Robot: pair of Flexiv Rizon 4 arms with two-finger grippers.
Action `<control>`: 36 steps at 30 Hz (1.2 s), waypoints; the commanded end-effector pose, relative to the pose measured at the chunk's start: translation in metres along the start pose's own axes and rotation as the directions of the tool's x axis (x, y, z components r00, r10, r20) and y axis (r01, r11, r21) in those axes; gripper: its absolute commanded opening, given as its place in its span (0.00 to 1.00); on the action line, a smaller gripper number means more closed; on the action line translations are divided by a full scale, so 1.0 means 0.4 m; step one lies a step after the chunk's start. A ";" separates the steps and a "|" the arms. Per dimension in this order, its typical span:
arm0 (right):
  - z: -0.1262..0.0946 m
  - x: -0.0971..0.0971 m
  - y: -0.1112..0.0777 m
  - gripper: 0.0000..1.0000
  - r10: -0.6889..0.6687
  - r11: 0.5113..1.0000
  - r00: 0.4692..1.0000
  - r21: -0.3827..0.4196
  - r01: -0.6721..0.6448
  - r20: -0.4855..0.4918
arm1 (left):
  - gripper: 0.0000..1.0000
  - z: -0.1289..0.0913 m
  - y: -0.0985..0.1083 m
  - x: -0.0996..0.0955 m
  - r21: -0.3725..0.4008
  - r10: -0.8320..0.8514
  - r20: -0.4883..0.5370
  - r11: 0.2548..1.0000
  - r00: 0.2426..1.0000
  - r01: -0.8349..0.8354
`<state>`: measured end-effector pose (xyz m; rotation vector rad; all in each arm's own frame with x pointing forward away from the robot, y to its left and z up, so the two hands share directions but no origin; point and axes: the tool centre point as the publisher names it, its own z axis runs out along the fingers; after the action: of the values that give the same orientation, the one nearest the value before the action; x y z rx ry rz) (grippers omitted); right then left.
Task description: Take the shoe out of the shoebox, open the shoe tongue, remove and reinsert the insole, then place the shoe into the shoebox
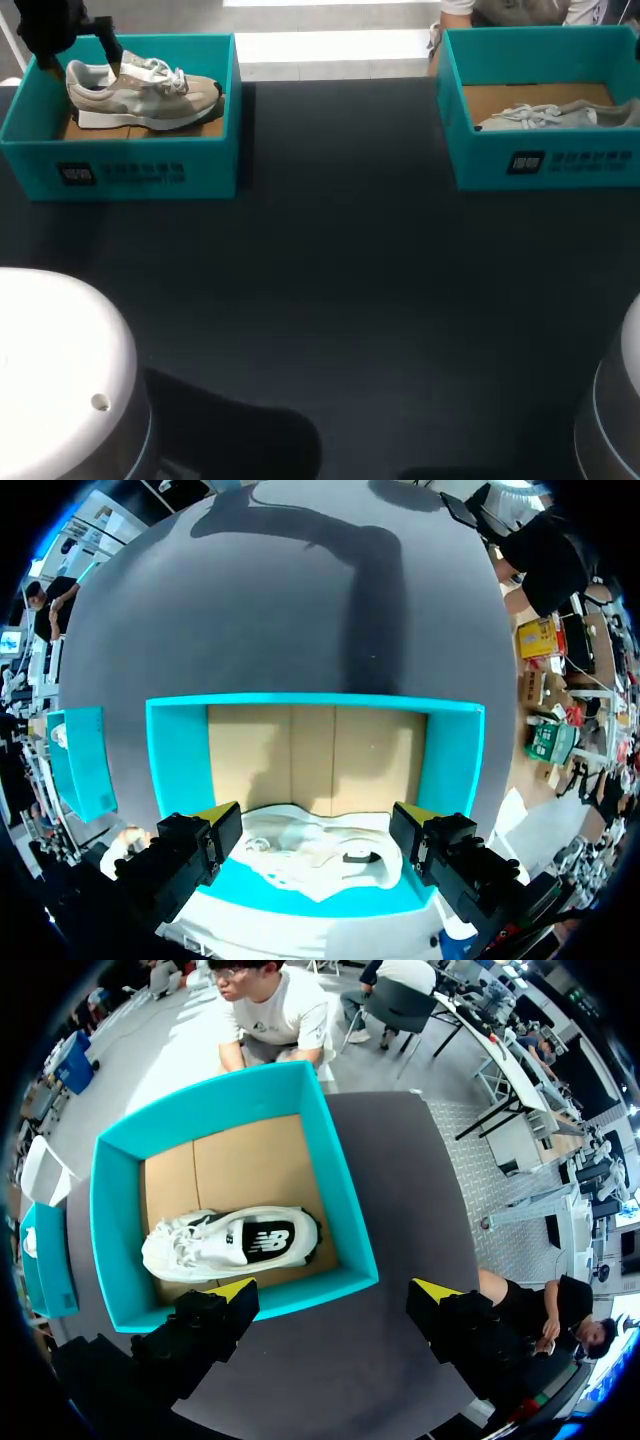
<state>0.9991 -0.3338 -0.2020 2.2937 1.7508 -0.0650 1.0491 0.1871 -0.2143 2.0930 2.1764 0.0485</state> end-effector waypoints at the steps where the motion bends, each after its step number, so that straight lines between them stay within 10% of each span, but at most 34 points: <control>1: 0.000 0.000 0.000 1.00 0.000 1.000 1.000 -0.001 0.000 0.000 | 1.00 -0.001 -0.001 0.001 0.000 0.001 -0.002 1.000 1.000 -0.001; 21: 0.000 0.000 0.000 1.00 0.000 1.000 1.000 -0.001 0.000 0.000 | 1.00 0.114 0.248 0.167 -0.068 0.067 -0.121 0.995 0.990 -0.076; 36: 0.000 0.000 0.000 1.00 0.000 1.000 1.000 -0.001 0.000 0.000 | 0.89 0.184 0.342 0.213 -0.077 0.107 -0.125 0.990 0.986 -0.117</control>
<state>0.9991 -0.3337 -0.2020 2.2938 1.7507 -0.0649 1.1761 0.2726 -0.2710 2.2095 2.0729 0.2948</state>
